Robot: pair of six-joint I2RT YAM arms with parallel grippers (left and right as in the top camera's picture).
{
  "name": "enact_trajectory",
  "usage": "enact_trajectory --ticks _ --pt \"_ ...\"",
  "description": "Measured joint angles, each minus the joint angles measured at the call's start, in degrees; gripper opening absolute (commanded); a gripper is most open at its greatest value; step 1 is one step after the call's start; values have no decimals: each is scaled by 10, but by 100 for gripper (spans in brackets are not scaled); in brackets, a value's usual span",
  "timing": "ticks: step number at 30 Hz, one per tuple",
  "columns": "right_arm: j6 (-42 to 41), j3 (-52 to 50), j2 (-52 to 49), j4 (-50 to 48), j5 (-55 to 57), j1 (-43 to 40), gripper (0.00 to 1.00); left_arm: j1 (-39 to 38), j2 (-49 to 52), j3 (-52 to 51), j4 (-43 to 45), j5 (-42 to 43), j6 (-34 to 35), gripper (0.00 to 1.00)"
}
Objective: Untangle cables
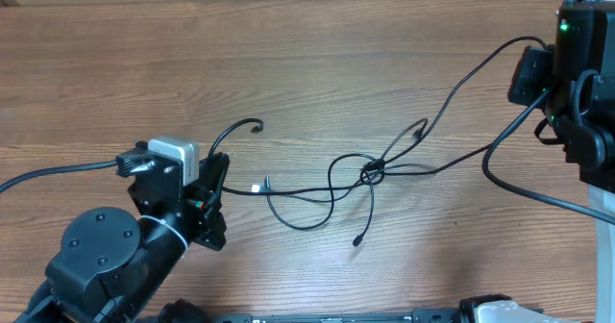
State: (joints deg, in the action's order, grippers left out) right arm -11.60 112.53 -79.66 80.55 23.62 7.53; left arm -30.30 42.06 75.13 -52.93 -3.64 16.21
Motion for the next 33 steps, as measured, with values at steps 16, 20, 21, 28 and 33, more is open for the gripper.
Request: enact_trajectory --ticks 16,20,21,28,33 --pt "-48 1 -35 -75 228 -75 4 0 3 192 -156 -154 2 4" --pt "-85 1 -66 -57 223 -144 4 -1 3 229 -197 -188 3 4" --pt "-93 1 -73 -54 213 -165 4 -1 3 238 -205 -195 4 4" --pt "-124 1 -93 -62 103 -316 4 -4 11 313 -244 -271 4 4" --pt "-131 -10 -99 -80 38 -416 4 -4 4 392 -268 -330 -3 4"
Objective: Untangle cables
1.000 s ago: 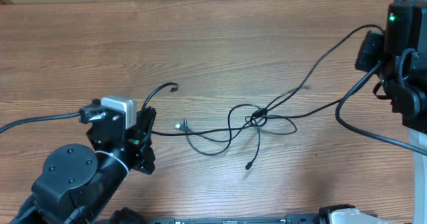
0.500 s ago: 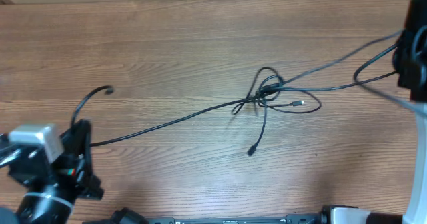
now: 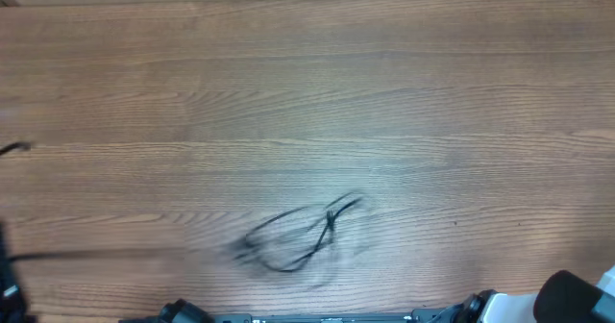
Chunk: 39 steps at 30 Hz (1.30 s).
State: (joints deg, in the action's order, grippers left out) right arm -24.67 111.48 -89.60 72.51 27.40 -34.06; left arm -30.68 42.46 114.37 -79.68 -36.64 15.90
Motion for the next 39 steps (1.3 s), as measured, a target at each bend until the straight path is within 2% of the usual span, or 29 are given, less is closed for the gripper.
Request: enact_trajectory --ticks 5,8,9,10,14,15,21,27,32,36,39 --pt "7 -19 0 -16 -84 -35 4 0 -8 42 -14 -17 -2 4" --pt "43 -22 -1 -36 -170 -31 21 0 -9 41 -13 -9 -4 4" --pt "66 -22 -1 -46 -209 -27 33 0 -8 36 -14 -3 -4 4" --pt "90 -23 -1 -52 -250 -22 40 0 -8 32 -14 1 -4 4" --pt "218 -23 -2 -58 -438 12 60 0 0 21 -14 25 -4 4" --pt "241 -23 -2 -55 -473 21 62 0 5 21 -13 31 -4 4" --pt "388 -23 -2 17 -637 85 64 0 68 20 15 75 1 4" --pt "504 -23 -2 87 -701 162 64 0 182 18 95 125 7 4" --pt "549 -23 -2 94 -722 225 65 11 269 14 153 184 26 4" --pt "562 -23 -2 100 -726 252 66 74 311 10 197 283 42 4" --pt "565 -23 -2 104 -729 271 72 159 329 10 229 400 59 4"
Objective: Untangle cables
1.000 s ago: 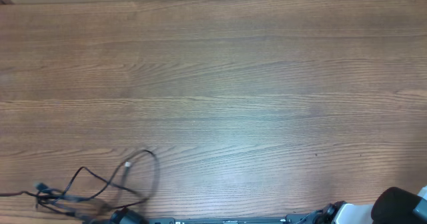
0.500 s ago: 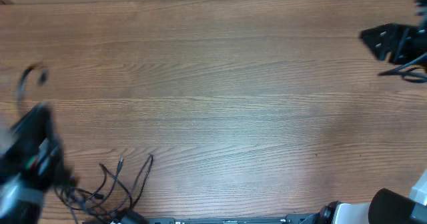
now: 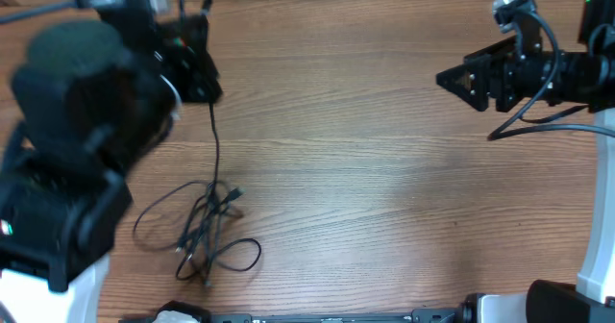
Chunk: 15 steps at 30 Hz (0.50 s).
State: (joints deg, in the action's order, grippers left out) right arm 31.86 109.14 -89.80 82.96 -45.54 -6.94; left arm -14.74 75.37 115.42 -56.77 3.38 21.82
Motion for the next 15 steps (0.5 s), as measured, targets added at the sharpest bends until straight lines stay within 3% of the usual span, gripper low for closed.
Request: enact_trajectory --ticks 7,15 --pt "8 0 0 2 -2 69 75 156 64 0 117 318 51 4" --pt "6 -63 0 -49 -6 171 85 182 139 0 275 549 160 4"
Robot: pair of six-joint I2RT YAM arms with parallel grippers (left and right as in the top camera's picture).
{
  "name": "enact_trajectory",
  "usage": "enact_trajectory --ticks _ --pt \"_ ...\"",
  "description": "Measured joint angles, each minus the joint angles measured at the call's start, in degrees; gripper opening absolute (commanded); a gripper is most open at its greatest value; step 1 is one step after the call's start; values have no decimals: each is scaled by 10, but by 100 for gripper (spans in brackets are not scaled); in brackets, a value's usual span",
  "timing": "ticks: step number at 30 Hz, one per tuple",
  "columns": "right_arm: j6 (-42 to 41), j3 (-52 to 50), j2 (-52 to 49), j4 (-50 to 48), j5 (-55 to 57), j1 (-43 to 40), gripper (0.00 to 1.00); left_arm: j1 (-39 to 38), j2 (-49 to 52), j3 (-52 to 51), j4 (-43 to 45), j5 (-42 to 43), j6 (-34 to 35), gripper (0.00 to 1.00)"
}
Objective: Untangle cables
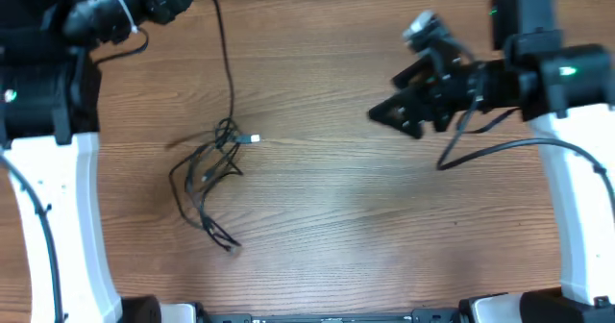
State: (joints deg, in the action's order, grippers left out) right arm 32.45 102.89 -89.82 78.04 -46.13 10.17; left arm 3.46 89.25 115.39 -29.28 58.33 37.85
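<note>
A tangle of thin black cables (209,174) lies on the left half of the wooden table (384,227). A small white connector (253,138) sticks out on its right, and a loose end (231,249) trails toward the front. One strand (228,63) runs taut from the tangle up to my left gripper at the top edge, which is shut on it. My right gripper (377,116) hovers right of centre, pointing left toward the tangle and well apart from it. It holds nothing, and its jaws overlap in this view.
The white left arm column (67,208) stands along the left edge and the white right arm column (586,217) along the right edge. A black supply cord (480,150) loops under the right arm. Dark fixtures line the front edge.
The left gripper has gone from the upper left to the top edge, still holding the strand. The tangle now sits farther back and slightly right. The right gripper has moved left and nearer.
The cables first lay spread across the table's middle, knotted at centre, with my left gripper at the lower left by one end. Then both arms were out of view and a small blurred bundle lay front-centre. Later the bundle lay front-left on a strand from the left gripper; it now sits farther back.
</note>
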Motion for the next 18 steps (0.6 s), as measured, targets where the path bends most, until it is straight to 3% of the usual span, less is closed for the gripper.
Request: enact_trajectory --ticks 4,9,14,18 --pt "-43 -72 0 -115 -2 28 85 0 10 -3 105 73 62 4" --pt "-153 -166 -3 -300 -34 29 87 0 10 1 277 136 160 4" --pt "-293 -239 -5 -451 -63 45 88 0 7 2 310 168 221 4" --pt "-380 -276 -5 -519 -53 89 88 0 8 2 311 181 240 4"
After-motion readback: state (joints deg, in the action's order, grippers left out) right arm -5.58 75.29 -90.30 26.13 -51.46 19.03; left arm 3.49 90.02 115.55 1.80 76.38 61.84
